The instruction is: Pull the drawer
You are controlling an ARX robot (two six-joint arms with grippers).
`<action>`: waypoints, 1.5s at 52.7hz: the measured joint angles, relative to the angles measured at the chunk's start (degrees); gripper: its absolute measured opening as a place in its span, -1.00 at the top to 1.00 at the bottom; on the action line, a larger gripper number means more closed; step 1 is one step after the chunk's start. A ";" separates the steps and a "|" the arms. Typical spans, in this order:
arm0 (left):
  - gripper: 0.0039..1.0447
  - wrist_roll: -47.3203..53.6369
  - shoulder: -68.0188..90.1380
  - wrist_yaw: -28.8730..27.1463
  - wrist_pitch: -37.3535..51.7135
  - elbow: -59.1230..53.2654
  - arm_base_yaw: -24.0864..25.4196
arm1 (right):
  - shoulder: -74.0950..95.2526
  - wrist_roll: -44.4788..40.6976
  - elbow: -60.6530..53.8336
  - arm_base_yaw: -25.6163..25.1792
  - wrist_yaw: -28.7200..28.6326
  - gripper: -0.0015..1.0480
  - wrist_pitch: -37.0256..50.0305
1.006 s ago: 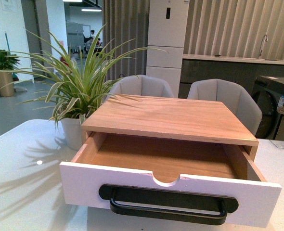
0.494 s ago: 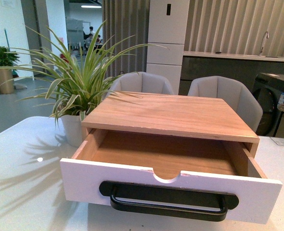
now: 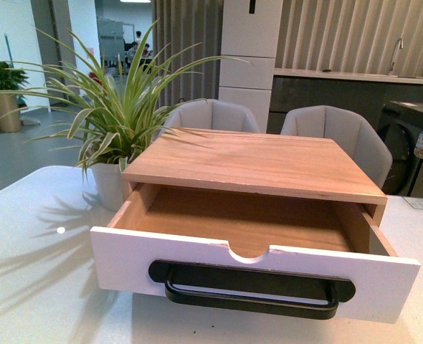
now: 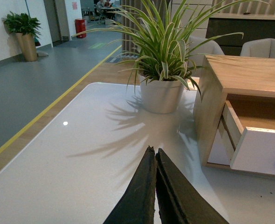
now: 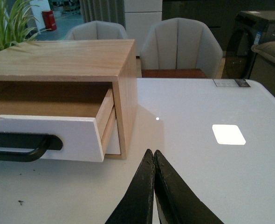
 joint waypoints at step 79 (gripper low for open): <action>-0.87 0.09 -17.11 0.00 -17.46 0.02 0.00 | -1.03 -0.02 -0.04 0.04 0.04 -0.83 0.17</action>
